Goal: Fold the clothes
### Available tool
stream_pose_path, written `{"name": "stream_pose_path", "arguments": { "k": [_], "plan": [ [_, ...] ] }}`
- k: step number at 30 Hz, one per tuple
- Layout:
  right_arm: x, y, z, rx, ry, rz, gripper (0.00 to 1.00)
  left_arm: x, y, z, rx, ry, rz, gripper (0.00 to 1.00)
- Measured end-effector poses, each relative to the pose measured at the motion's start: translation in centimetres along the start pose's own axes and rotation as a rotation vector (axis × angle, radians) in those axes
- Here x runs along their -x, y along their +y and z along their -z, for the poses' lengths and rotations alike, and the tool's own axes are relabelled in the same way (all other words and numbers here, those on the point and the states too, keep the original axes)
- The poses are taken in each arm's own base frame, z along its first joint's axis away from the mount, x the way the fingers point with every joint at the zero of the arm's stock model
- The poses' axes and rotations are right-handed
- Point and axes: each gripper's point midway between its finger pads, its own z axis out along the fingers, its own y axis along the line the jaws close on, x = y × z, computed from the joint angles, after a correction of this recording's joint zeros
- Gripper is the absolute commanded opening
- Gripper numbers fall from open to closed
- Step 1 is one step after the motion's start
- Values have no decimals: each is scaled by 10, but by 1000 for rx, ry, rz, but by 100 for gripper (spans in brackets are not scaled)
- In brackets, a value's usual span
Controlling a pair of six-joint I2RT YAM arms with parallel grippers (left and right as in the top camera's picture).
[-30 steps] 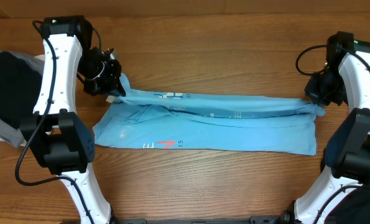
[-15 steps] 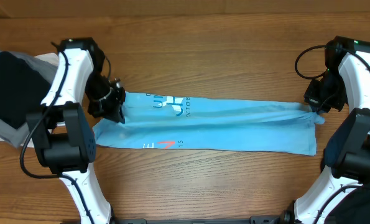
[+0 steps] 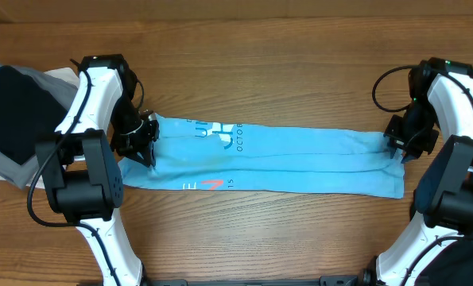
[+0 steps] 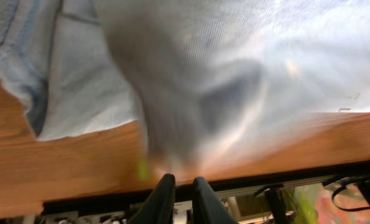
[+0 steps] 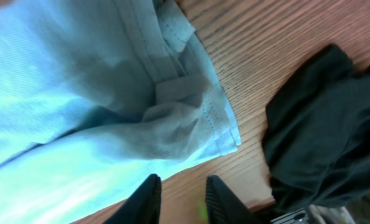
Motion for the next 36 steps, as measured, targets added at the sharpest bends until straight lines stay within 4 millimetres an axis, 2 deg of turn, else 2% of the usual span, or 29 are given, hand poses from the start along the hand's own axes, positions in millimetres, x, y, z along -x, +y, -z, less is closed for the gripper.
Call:
{"name": "stream_pose_path", "arguments": {
  "k": [4, 9, 12, 15, 18, 20, 27, 31, 34, 36],
  "plan": [
    [2, 0, -1, 1, -9, -2, 46, -1, 3, 0, 18, 3, 1, 13],
    [7, 2, -4, 6, -27, -6, 45, 8, 3, 5, 21, -55, -6, 13],
    [11, 3, -5, 13, -42, -12, 45, 17, -3, 20, 1, -166, -26, 14],
    [16, 2, -6, 29, -57, -23, 46, 20, -15, 46, -41, -301, -56, 16],
    [20, -1, -7, 68, -53, -52, 47, 14, -24, 67, -76, -386, -79, 16],
    [21, -6, -8, 121, -33, -80, 47, 9, -27, 74, -90, -406, -80, 16],
    [29, -16, -4, 316, -20, -130, 47, 10, -40, 70, -100, -408, -104, 16],
    [30, -7, 1, 356, -38, -89, 47, 12, -52, 65, -98, -412, -139, 16],
    [21, 0, 1, 359, -9, -62, 47, 12, -58, 65, -93, -417, -159, 17],
    [16, 3, 1, 353, 9, -51, 50, 12, -61, 64, -92, -417, -168, 17]
  ]
}}
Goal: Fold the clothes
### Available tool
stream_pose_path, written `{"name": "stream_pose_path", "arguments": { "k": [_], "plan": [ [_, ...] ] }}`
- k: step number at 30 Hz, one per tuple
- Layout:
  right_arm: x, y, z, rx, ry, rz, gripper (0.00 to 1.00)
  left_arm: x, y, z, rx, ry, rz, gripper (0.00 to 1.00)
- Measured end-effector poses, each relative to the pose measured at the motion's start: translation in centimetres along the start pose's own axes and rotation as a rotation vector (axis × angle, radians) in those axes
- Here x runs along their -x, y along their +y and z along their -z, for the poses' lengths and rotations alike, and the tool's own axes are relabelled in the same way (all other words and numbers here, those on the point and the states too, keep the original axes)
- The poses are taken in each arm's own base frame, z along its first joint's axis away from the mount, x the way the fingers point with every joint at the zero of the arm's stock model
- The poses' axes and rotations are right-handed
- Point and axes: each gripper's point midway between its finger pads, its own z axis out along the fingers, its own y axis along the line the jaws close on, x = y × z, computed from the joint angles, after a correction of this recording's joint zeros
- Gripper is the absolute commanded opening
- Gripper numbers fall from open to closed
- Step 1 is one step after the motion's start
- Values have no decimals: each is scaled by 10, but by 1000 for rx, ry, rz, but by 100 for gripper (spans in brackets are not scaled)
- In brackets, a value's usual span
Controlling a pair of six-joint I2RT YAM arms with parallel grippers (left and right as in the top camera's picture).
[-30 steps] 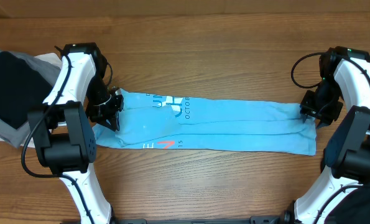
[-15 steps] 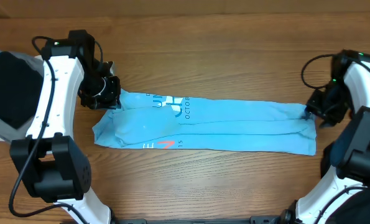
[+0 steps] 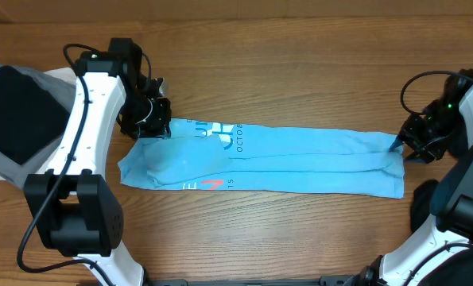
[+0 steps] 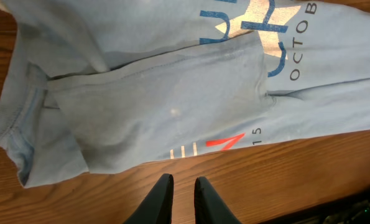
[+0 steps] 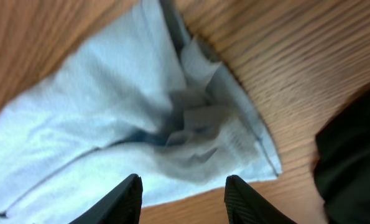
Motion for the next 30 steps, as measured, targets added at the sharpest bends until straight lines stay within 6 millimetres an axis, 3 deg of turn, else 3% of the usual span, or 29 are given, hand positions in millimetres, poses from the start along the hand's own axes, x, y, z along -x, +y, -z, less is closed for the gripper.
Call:
{"name": "stream_pose_path", "arguments": {
  "k": [5, 14, 16, 18, 21, 24, 30],
  "plan": [
    [-5, -9, -13, -57, 11, 16, 65, 0, -1, 0, -2, 2, -3, 24],
    [8, -15, -55, -48, -54, 125, 68, -4, -1, 0, -2, 15, 2, 27],
    [7, -11, -60, -18, -52, 161, 62, -4, -1, 0, -2, 16, 2, 28],
    [4, -5, -61, 19, -45, 191, 51, -4, -1, 0, -2, 16, 2, 28],
    [-2, 0, -64, 56, -31, 215, 24, -4, -1, 0, -2, 16, 2, 29],
    [-6, 3, -66, 81, -20, 232, 6, -4, -1, 0, -2, 16, 2, 30],
    [-6, 6, -67, 98, -20, 247, 4, -6, -1, 0, -2, 24, 4, 30]
  ]
}}
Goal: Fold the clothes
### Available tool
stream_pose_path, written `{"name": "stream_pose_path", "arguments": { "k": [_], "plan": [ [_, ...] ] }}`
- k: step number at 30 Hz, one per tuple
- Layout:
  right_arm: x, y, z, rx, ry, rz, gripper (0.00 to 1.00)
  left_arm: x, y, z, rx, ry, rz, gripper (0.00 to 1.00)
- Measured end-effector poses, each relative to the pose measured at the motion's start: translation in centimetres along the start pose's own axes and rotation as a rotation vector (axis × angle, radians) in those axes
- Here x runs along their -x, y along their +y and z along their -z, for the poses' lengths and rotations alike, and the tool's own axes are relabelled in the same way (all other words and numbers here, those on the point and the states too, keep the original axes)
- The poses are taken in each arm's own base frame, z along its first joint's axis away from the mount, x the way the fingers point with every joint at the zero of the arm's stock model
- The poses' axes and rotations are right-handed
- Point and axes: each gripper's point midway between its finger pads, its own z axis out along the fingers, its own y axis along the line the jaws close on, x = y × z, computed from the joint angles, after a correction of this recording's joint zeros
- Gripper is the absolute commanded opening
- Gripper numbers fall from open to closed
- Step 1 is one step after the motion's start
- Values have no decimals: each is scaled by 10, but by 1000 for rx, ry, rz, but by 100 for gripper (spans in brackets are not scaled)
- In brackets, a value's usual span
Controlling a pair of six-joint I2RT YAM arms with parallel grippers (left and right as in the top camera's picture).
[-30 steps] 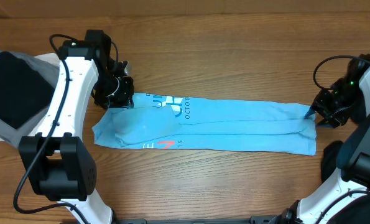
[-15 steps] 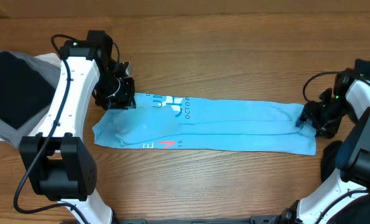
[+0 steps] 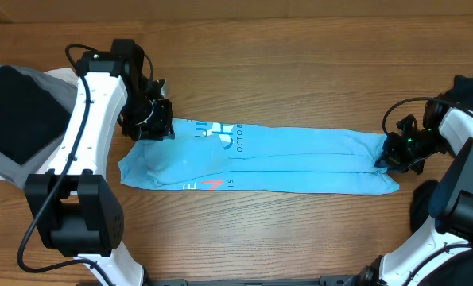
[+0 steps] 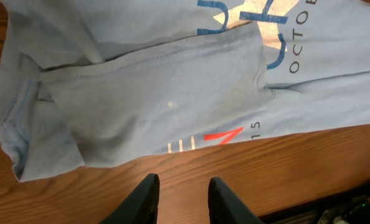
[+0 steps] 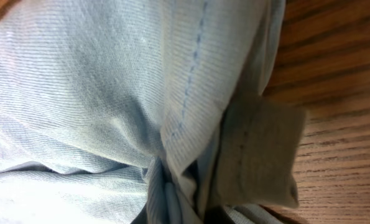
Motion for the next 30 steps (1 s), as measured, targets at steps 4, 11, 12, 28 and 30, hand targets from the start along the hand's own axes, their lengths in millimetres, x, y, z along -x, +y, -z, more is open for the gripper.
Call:
{"name": "stream_pose_path", "arguments": {
  "k": [4, 11, 12, 28, 30],
  "plan": [
    [-2, -4, 7, -29, 13, -36, 4, -2, 0, 0, 1, 8, 2, 30],
    [30, -5, 62, -82, -87, -102, 4, -2, 0, 0, 1, 6, 2, 31],
    [31, -1, 68, -84, -92, -94, 4, -1, 0, 0, 1, 4, 1, 31],
    [-31, 136, 24, -206, 68, 335, 4, 0, 0, 0, 0, 0, 0, 32],
    [-37, 146, 19, -213, 71, 359, 4, 0, 0, 0, 0, 0, 0, 32]
  ]
}}
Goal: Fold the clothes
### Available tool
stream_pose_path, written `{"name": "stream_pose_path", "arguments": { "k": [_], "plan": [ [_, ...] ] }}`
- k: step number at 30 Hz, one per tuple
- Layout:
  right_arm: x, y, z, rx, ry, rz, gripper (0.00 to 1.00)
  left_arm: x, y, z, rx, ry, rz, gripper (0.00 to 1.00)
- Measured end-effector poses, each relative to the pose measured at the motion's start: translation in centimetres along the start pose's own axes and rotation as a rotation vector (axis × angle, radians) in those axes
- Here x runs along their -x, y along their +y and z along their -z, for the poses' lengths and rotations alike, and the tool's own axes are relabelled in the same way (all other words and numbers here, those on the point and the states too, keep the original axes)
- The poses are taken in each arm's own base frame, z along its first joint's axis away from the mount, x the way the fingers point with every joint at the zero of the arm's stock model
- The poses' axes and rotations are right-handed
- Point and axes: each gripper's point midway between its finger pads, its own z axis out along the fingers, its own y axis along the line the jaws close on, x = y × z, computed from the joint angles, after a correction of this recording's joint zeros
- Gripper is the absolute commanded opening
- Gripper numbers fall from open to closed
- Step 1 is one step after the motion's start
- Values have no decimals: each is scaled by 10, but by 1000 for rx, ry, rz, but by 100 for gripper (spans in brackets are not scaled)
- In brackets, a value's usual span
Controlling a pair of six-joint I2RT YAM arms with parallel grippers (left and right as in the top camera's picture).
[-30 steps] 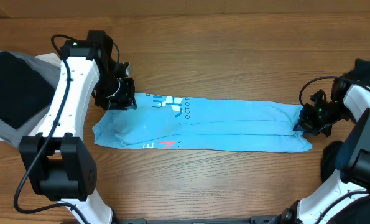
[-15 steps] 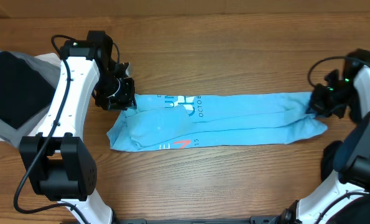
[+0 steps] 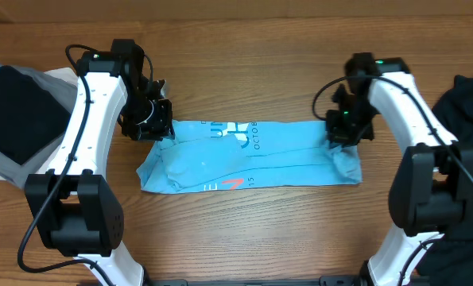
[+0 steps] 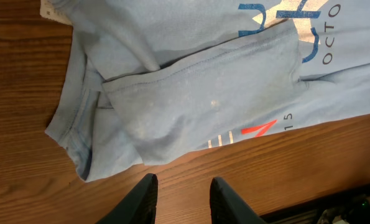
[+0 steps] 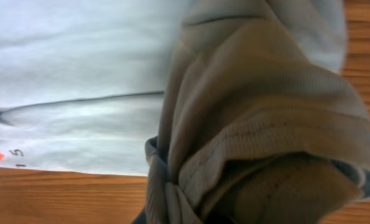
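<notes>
The light blue T-shirt [image 3: 244, 159], folded into a long strip with printed letters, lies across the middle of the table. My right gripper [image 3: 344, 133] is shut on the strip's right end, which bunches up thickly around the jaws in the right wrist view [image 5: 172, 208]. The shirt [image 5: 79, 74] spreads flat beyond that bunch. My left gripper [image 3: 152, 127] hangs open over the strip's left end. In the left wrist view it [image 4: 185, 193] holds nothing, with the shirt's collar end [image 4: 172, 93] flat on the wood below.
A dark folded garment on grey cloth [image 3: 13, 111] lies at the far left edge. A black garment [image 3: 468, 95] sits at the far right. Bare wooden table [image 3: 244, 238] runs in front of and behind the shirt.
My right gripper, shut on the shirt's right end, now sits well to the left of where it was. The strip is shorter and its left end has shifted right. The left gripper stays open in place.
At first the left gripper was shut low at the shirt's left end and the right one stood at the right end. Then the left hung shut above the cloth and the right was open. Later the left opened and the right shut on the end, now moved inward.
</notes>
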Motion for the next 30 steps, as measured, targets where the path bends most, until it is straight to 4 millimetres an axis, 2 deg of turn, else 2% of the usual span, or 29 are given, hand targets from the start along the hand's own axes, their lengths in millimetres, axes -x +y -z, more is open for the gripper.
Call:
{"name": "stream_pose_path", "arguments": {
  "k": [6, 10, 14, 20, 25, 30],
  "plan": [
    [0, 39, -7, -13, -25, 79, 5, 0, 0, 0, 0, 0, 0, 32],
    [0, 53, -9, -16, -35, 101, 7, 0, 0, 0, 0, 1, 0, 32],
    [-1, 65, -12, -18, -45, 122, 14, 0, 0, 0, 0, 1, 0, 32],
    [-4, 77, -14, -21, -50, 153, 21, 0, 0, 0, 0, 1, 0, 32],
    [-6, 81, -14, -13, -44, 155, 40, 0, 0, 0, 0, 1, 0, 32],
    [-9, 87, -15, 24, -31, 165, 46, 0, 0, 0, 0, 1, 0, 32]
  ]
}}
